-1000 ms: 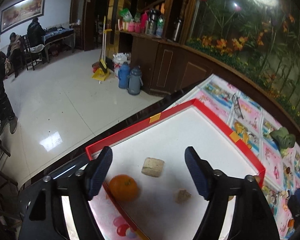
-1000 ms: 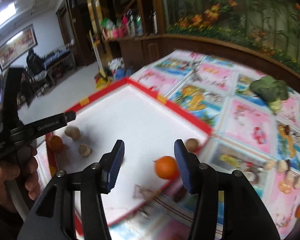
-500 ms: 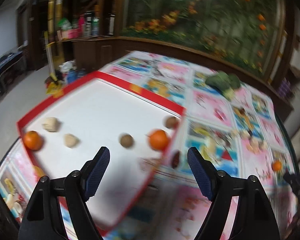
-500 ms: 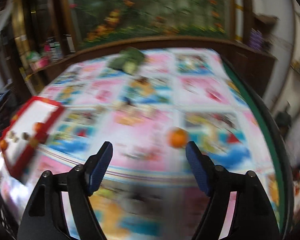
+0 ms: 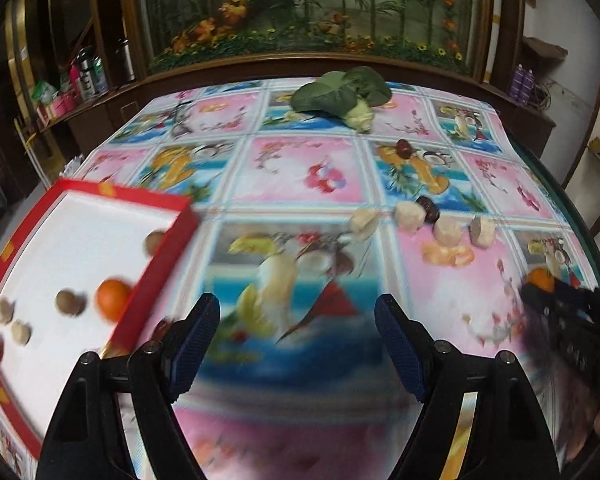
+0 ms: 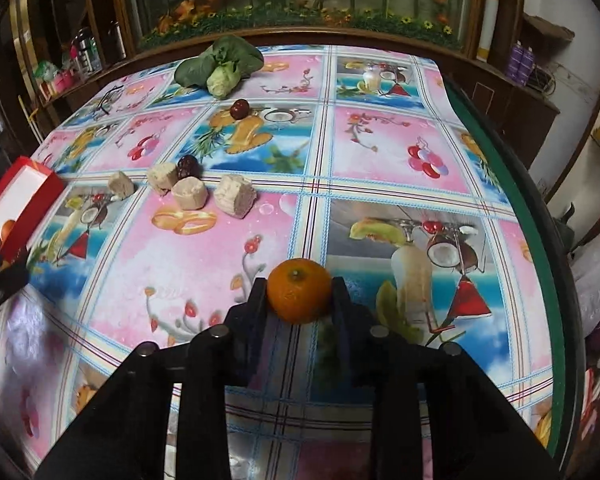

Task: Organize fruits
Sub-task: 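Grasp an orange with the right tool while the left tool grasps a beige piece, then carry the orange and beige piece over the red box with both tools, then open both tools to drop the orange and beige piece into the box, then grasp a beige chunk with the right tool while the left tool grasps a round beige lump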

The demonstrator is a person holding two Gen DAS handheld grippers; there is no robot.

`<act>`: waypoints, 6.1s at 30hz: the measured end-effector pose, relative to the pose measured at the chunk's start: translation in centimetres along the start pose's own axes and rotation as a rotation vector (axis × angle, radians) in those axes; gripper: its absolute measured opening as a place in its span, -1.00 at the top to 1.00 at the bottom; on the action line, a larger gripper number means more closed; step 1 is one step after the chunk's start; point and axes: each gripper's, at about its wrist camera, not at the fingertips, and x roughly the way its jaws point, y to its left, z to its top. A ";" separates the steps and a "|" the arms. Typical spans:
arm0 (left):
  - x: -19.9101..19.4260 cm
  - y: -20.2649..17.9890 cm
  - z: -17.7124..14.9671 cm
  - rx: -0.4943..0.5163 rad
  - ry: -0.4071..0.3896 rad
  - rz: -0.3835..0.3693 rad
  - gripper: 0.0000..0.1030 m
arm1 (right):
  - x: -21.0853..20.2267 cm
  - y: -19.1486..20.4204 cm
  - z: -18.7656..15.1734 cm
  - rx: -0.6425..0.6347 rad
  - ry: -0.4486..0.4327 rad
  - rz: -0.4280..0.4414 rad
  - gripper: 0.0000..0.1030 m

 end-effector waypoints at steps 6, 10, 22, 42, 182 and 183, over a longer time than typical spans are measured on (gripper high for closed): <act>4.1 -2.3 3.0 0.029 0.012 0.015 -0.38 | 0.1 -0.2 0.0 -0.014 -0.016 0.014 0.39; 5.5 -3.0 3.5 0.051 0.022 0.004 0.26 | 0.0 -0.3 0.0 -0.007 -0.017 0.025 0.39; 1.7 -1.4 0.8 0.069 0.007 -0.104 0.77 | 0.0 -0.3 0.0 -0.004 -0.017 0.031 0.39; -4.8 1.7 -3.8 -0.010 -0.138 -0.231 0.76 | -5.6 3.7 -1.5 -0.053 -0.103 -0.004 0.39; -2.9 1.9 -2.3 -0.029 -0.074 -0.065 -0.56 | 3.2 0.9 4.7 0.179 -0.017 0.097 0.65; -2.2 1.0 -1.7 -0.018 -0.070 -0.083 -0.56 | 2.7 0.5 4.3 0.187 -0.022 0.095 0.65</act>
